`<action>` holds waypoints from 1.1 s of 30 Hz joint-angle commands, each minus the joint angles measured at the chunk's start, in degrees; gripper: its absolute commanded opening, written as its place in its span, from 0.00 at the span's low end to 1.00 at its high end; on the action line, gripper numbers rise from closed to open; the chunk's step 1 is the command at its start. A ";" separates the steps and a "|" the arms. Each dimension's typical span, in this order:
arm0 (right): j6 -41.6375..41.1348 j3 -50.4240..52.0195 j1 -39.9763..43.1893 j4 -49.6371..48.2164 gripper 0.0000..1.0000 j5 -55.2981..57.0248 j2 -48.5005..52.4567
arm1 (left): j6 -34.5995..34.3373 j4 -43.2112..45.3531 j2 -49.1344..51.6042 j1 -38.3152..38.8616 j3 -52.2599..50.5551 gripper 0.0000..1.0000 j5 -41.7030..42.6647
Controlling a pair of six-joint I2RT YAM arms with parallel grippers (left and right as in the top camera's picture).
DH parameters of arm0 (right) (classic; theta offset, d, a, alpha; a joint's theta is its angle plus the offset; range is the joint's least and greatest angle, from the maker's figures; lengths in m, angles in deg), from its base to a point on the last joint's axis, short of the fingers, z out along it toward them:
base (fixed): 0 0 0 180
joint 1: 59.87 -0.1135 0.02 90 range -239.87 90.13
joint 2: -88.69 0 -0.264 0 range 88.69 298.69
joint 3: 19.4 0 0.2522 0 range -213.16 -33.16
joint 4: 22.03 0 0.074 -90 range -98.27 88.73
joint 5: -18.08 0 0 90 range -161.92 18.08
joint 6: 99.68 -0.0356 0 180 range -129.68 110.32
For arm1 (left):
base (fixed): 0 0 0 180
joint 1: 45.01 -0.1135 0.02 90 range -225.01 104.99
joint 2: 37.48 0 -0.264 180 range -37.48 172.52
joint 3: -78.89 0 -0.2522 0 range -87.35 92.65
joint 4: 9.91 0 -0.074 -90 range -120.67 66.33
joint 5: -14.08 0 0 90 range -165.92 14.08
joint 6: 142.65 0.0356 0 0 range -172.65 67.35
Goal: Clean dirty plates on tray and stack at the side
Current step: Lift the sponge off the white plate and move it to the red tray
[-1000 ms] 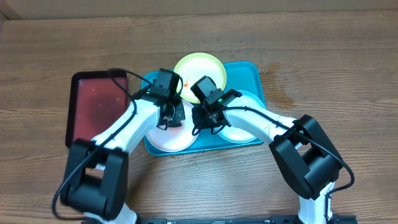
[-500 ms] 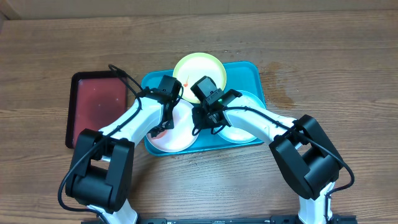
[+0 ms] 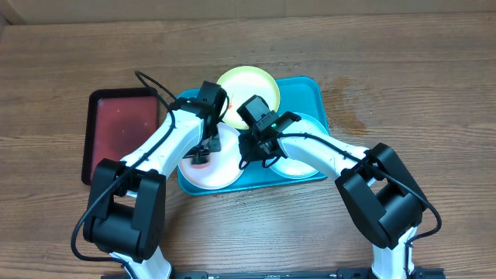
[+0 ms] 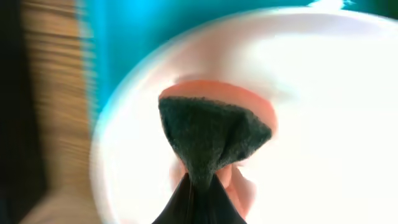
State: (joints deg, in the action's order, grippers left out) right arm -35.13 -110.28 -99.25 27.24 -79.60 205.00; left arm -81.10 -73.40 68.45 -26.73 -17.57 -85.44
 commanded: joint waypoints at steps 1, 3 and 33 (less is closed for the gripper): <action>-0.07 0.61 0.07 -0.22 0.27 0.13 0.52 | 2.97 2.05 0.39 -0.24 -0.28 0.04 17.07; -0.07 0.61 0.07 -0.20 0.27 0.13 0.52 | 2.89 2.43 0.61 -0.24 -0.81 0.04 18.62; -0.07 0.61 0.07 -0.11 0.24 0.11 0.52 | -1.53 -10.71 0.76 -0.39 1.11 0.04 -15.54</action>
State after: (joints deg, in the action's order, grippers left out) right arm -35.16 -110.28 -99.29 27.17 -80.11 205.00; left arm -80.20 -82.49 68.47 -26.62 -20.35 -97.11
